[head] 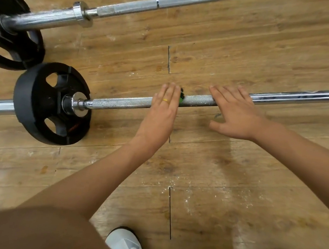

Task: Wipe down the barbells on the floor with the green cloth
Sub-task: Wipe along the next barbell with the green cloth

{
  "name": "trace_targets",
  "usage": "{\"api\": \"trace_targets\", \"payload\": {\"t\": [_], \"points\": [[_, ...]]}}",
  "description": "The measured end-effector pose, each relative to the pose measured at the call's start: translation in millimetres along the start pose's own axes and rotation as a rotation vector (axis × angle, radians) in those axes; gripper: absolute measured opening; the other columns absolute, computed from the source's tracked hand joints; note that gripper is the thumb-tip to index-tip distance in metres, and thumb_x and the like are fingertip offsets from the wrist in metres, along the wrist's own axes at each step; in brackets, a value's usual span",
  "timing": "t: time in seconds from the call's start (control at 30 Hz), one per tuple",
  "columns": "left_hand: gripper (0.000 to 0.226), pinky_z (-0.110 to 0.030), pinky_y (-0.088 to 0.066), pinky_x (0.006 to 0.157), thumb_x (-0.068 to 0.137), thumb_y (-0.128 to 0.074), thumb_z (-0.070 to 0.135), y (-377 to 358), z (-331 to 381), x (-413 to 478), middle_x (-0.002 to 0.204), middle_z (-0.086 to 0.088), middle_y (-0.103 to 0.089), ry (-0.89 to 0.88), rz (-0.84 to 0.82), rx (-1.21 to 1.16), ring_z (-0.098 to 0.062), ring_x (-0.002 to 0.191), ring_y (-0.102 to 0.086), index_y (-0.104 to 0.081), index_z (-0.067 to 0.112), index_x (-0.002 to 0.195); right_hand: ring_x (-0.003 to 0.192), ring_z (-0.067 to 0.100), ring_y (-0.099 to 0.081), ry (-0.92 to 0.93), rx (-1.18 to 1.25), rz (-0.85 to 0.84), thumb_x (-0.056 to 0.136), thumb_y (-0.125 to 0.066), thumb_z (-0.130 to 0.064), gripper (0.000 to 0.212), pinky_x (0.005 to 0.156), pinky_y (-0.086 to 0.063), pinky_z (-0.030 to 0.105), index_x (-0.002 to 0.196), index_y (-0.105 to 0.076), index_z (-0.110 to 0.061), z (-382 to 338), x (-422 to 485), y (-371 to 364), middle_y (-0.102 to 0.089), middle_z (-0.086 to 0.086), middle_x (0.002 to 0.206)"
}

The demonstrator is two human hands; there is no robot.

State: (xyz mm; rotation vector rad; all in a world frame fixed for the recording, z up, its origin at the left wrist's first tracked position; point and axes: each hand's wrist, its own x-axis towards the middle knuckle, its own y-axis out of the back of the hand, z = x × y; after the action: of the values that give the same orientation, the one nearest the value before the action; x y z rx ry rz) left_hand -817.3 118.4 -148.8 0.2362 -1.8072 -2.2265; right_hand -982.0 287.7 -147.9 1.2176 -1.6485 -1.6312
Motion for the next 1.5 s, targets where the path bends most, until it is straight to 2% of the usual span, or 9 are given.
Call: {"api": "trace_targets", "payload": {"t": [0.1, 0.33, 0.53, 0.77, 1.0, 1.17, 1.3, 1.4, 1.5], "points": [[0.084, -0.039, -0.006, 0.125, 0.085, -0.036, -0.020, -1, 7, 3, 0.168, -0.015, -0.009, -0.052, -0.015, 0.031, -0.030, 0.156, -0.006, -0.006, 0.003, 0.160, 0.154, 0.020, -0.005, 0.010, 0.000, -0.003, 0.086, -0.052, -0.058, 0.100, 0.124, 0.006, 0.044, 0.160, 0.002, -0.018, 1, -3, -1, -0.008, 0.004, 0.168], [0.088, -0.040, -0.007, 0.127, 0.085, -0.040, -0.022, 7, -2, -14, 0.169, -0.014, -0.004, 0.170, -0.016, 0.005, -0.029, 0.156, -0.001, -0.002, 0.003, 0.160, 0.154, 0.019, -0.004, 0.024, 0.028, -0.005, 0.086, -0.053, -0.056, 0.100, 0.123, 0.006, 0.041, 0.160, 0.003, -0.019, 1, -10, -3, -0.008, 0.004, 0.168], [0.080, -0.042, -0.007, 0.126, 0.088, -0.032, -0.016, -1, 35, -1, 0.169, -0.017, 0.001, -0.027, -0.063, 0.020, -0.030, 0.156, -0.001, 0.001, 0.001, 0.159, 0.154, 0.021, -0.005, 0.015, 0.019, 0.004, 0.085, -0.056, -0.056, 0.103, 0.122, 0.006, 0.042, 0.160, 0.005, -0.020, -5, -19, -6, -0.008, 0.004, 0.168], [0.089, -0.041, -0.006, 0.126, 0.087, -0.042, -0.020, -1, 29, -13, 0.169, -0.014, 0.000, 0.129, -0.059, -0.042, -0.029, 0.156, 0.000, 0.002, 0.004, 0.160, 0.155, 0.020, 0.000, 0.063, 0.042, -0.036, 0.088, -0.054, -0.053, 0.100, 0.123, 0.006, 0.041, 0.160, 0.008, -0.021, 2, -32, -6, -0.001, 0.003, 0.169], [0.083, -0.045, -0.011, 0.126, 0.088, -0.039, -0.016, -5, 48, -13, 0.169, -0.015, -0.002, 0.053, -0.070, -0.026, -0.031, 0.156, 0.001, 0.000, 0.002, 0.160, 0.155, 0.018, 0.003, 0.075, 0.049, -0.037, 0.087, -0.056, -0.051, 0.100, 0.122, 0.009, 0.037, 0.160, 0.006, -0.021, -2, -41, -7, 0.001, 0.002, 0.169], [0.073, -0.045, -0.007, 0.127, 0.099, -0.036, -0.003, -6, 44, -18, 0.170, -0.011, 0.001, 0.056, -0.071, -0.087, -0.029, 0.156, 0.001, 0.001, 0.006, 0.161, 0.155, 0.018, 0.004, 0.099, 0.041, -0.058, 0.089, -0.057, -0.049, 0.100, 0.120, 0.011, 0.033, 0.160, 0.006, -0.021, 3, -48, -5, 0.004, 0.001, 0.169], [0.070, -0.042, 0.003, 0.126, 0.105, -0.038, 0.017, 2, 39, -23, 0.170, -0.007, 0.005, 0.046, -0.121, -0.365, -0.024, 0.156, 0.008, 0.003, 0.010, 0.161, 0.154, 0.015, 0.005, 0.041, 0.134, -0.085, 0.092, -0.054, -0.047, 0.095, 0.119, 0.013, 0.032, 0.160, 0.006, -0.020, -4, -49, -3, 0.004, 0.002, 0.169], [0.066, -0.041, 0.008, 0.126, 0.107, -0.033, 0.030, 9, 19, -30, 0.170, -0.007, -0.004, 0.111, -0.101, -0.459, -0.019, 0.156, 0.006, -0.001, 0.009, 0.161, 0.155, 0.018, 0.005, 0.060, 0.215, 0.073, 0.095, -0.050, -0.037, 0.087, 0.121, 0.010, 0.035, 0.160, 0.005, -0.020, -26, -50, -3, 0.006, 0.004, 0.168], [0.062, -0.048, 0.010, 0.124, 0.108, -0.027, 0.034, 15, -13, -41, 0.164, -0.010, -0.028, 0.211, -0.037, -0.397, -0.018, 0.156, -0.004, -0.011, 0.006, 0.161, 0.155, 0.018, 0.005, 0.200, 0.178, 0.196, 0.094, -0.046, -0.029, 0.081, 0.123, 0.006, 0.038, 0.161, -0.003, -0.015, -67, -48, -6, 0.003, 0.004, 0.168]]}}
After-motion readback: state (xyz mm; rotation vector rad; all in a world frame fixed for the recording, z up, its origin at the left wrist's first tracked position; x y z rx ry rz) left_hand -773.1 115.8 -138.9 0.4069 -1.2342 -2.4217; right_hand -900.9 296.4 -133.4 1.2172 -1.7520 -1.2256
